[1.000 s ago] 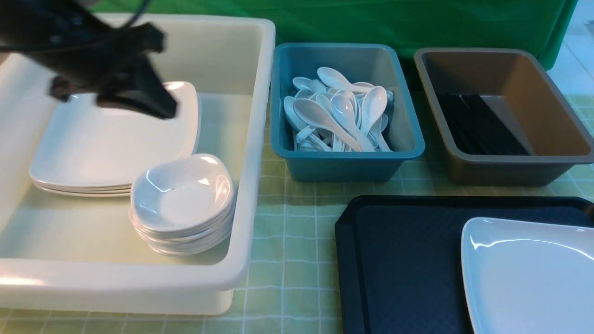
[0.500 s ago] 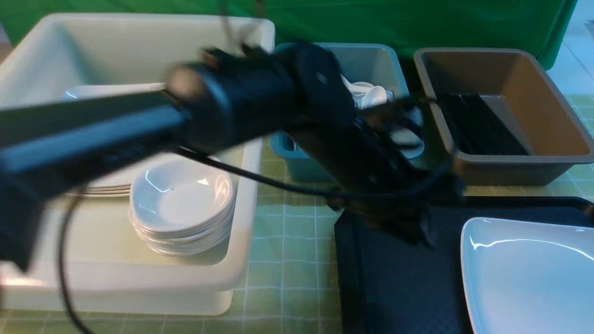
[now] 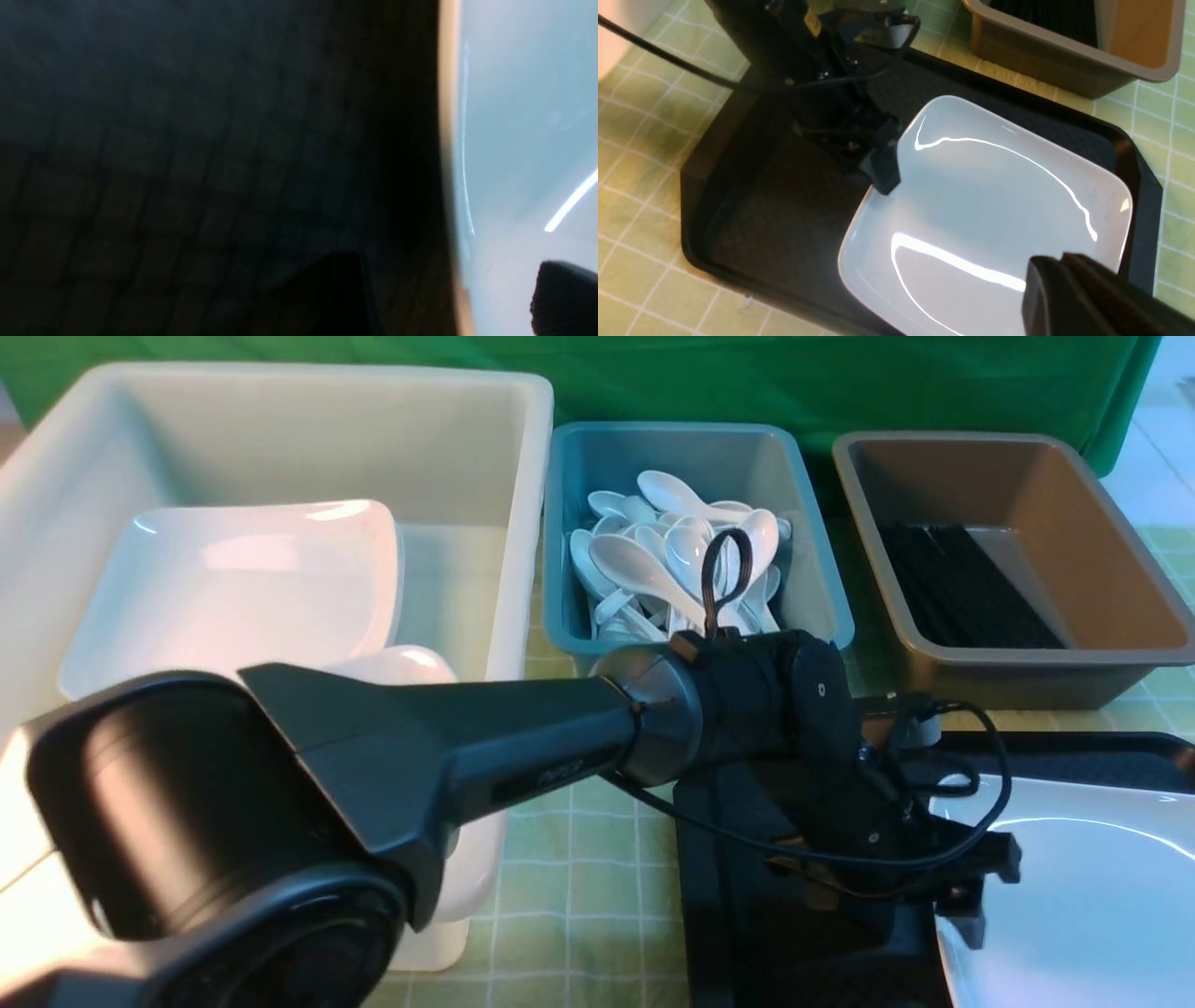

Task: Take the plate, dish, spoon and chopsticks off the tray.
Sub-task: Use the left arm to grab a plate from the dinner plate

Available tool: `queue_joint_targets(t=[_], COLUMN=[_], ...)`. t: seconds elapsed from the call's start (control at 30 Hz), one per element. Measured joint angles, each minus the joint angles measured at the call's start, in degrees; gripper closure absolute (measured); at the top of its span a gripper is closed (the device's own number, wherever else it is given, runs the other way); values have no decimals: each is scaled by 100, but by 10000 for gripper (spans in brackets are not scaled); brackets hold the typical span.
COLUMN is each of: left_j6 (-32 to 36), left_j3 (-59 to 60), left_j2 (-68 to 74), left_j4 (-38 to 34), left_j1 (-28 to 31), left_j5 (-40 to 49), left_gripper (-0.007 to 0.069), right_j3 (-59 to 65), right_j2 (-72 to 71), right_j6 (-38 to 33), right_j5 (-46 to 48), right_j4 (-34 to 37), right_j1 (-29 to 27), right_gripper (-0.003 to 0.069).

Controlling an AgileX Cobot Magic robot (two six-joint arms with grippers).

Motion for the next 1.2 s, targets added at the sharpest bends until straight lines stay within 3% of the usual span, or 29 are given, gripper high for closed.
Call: queue_joint_targets(t=[0.27, 0.47, 0.57, 0.63, 0.67, 0.7, 0.73, 0.97, 1.2], left_j6=[101, 101, 101, 102, 102, 107, 107, 107, 253], left_j3=[-15, -15, -15, -15, -15, -15, -15, 4, 21], left_j2=[122, 200, 282, 325, 325, 334, 334, -200, -1708], left_j4=[-358, -458, -559, -643, -648, -678, -692, -180, 547], left_j1=[-204, -262, -289, -289, -289, -283, -283, -146, 509], left_j5=[-705, -1032, -1280, -1340, -1340, -1340, -1314, -687, 172], left_gripper=[166, 239, 354, 477, 489, 571, 592, 603, 611], right_j3=[0, 0, 0, 0, 0, 0, 0, 0, 0], right_j2=[0, 0, 0, 0, 0, 0, 0, 0, 0], right_j6=[0, 0, 0, 0, 0, 0, 0, -10, -30], right_j5=[-18, -19, -38, -42, -42, -42, -42, -42, -42], right_j4=[0, 0, 0, 0, 0, 0, 0, 0, 0], right_j1=[0, 0, 0, 0, 0, 0, 0, 0, 0], right_gripper=[636, 627, 624, 622, 622, 618, 616, 601, 589])
